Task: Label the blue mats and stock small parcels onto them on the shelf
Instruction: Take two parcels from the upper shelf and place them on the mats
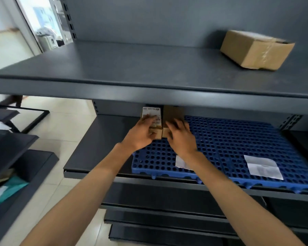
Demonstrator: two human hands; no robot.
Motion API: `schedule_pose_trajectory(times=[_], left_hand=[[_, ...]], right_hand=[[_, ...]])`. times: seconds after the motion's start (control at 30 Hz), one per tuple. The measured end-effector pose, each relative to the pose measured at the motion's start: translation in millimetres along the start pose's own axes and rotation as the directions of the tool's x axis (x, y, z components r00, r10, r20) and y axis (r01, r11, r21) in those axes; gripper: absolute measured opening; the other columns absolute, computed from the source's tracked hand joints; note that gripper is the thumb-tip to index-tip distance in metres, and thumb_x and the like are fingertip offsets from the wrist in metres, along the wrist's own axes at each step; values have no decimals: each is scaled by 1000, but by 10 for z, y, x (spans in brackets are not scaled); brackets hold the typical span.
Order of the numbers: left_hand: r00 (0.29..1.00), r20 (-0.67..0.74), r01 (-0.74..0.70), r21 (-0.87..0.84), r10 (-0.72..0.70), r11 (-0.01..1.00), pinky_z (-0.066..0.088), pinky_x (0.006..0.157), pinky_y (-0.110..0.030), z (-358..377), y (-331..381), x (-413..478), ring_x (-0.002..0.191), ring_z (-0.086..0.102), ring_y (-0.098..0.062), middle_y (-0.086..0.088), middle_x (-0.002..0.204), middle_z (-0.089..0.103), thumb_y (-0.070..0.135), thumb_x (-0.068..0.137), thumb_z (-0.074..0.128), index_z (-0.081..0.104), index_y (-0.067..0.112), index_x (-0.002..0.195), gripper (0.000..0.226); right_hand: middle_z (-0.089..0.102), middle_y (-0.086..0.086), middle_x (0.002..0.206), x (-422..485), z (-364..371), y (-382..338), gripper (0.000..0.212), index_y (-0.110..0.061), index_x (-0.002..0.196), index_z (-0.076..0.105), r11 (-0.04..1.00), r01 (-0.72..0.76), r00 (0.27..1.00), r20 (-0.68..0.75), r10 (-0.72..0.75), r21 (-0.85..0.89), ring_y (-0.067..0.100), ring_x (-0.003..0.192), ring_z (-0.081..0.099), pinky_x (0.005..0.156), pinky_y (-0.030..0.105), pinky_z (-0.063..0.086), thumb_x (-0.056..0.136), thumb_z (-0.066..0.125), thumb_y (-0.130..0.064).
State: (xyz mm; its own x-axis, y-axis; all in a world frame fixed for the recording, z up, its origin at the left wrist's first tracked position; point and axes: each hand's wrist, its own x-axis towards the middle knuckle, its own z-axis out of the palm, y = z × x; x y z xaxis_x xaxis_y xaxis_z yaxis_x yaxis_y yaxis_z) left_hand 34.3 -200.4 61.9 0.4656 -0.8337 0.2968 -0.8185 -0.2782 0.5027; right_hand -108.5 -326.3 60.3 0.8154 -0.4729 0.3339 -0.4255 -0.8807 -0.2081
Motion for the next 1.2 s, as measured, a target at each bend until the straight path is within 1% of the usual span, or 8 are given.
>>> schedule_pose_trajectory(times=[0.2, 0.37, 0.53, 0.63, 0.77, 0.83, 0.97, 1.2], left_hand=[[992, -93, 104, 154, -91, 983, 30, 108, -44, 121, -5, 23, 136, 29, -30, -7, 147, 38, 15, 75, 63, 47, 24, 136, 65], [983, -19, 179, 235, -180, 955, 20, 112, -46, 54, 75, 82, 138, 23, -30, -8, 148, 29, 18, 74, 59, 29, 24, 144, 77], [987, 21, 147, 247, -157, 958, -8, 117, -53, -3, 164, -139, 147, -16, -28, -12, 161, -5, 18, 85, 55, -1, 27, 153, 88], [988, -153, 22, -52, -30, 998, 17, 119, -45, -171, 588, -529, 146, 18, -24, -7, 154, 31, 8, 86, 55, 33, 26, 146, 66], [977, -176, -178, -390, 117, 903, 42, 88, -10, -655, 1419, -1153, 108, 58, 2, 26, 112, 63, 21, 93, 53, 57, 48, 114, 34], [936, -218, -347, -414, 278, 842, 46, 83, -14, -900, 1731, -1283, 102, 62, 0, 23, 106, 65, 27, 94, 50, 61, 40, 116, 28], [796, -330, -605, -379, 508, 701, 50, 83, -27, -1214, 2238, -1067, 100, 63, -6, 11, 104, 67, 10, 92, 53, 65, 19, 115, 27], [823, -364, -513, -144, 437, 846, 42, 94, -30, -1433, 3185, -70, 115, 48, -10, 10, 122, 60, 19, 87, 55, 57, 26, 124, 38]], right_hand=[[37, 10, 148, 112, 64, 92, 59, -18, 140, 43, 999, 14, 999, 31, -15, 31, 35, 138, 27, 87, 46, 56, 85, 65, -16], [39, 6, 145, 124, 70, 62, 55, -17, 135, 45, 995, 33, 999, 35, -36, 89, 27, 135, 31, 87, 42, 55, 84, 66, -21], [27, 9, 157, -59, -58, -21, 67, -15, 146, 32, 990, 41, 999, -3, -41, 137, 28, 150, 8, 118, 55, 20, 87, 63, -20], [39, 2, 151, -521, -509, -283, 54, -19, 142, 43, 923, 65, 991, -135, -14, 378, 22, 143, 29, 114, 44, 33, 91, 60, -21], [67, -21, 113, -1486, -1339, -556, 26, -40, 117, 63, 758, 38, 987, -145, 75, 651, 0, 106, 63, 87, 20, 50, 93, 59, -32], [71, -22, 99, -1891, -1616, -624, 18, -43, 106, 65, 746, 12, 949, -243, 201, 665, 0, 92, 68, 77, 19, 52, 90, 57, -48], [67, -19, 100, -2016, -2044, -608, 16, -34, 101, 67, 877, -5, 901, -379, 213, 481, 7, 94, 66, 77, 17, 48, 90, 58, -27], [63, -17, 110, -1462, -2844, -241, 23, -24, 112, 64, 964, 79, 853, -517, 67, 255, 3, 107, 57, 91, 24, 45, 92, 52, -22]])
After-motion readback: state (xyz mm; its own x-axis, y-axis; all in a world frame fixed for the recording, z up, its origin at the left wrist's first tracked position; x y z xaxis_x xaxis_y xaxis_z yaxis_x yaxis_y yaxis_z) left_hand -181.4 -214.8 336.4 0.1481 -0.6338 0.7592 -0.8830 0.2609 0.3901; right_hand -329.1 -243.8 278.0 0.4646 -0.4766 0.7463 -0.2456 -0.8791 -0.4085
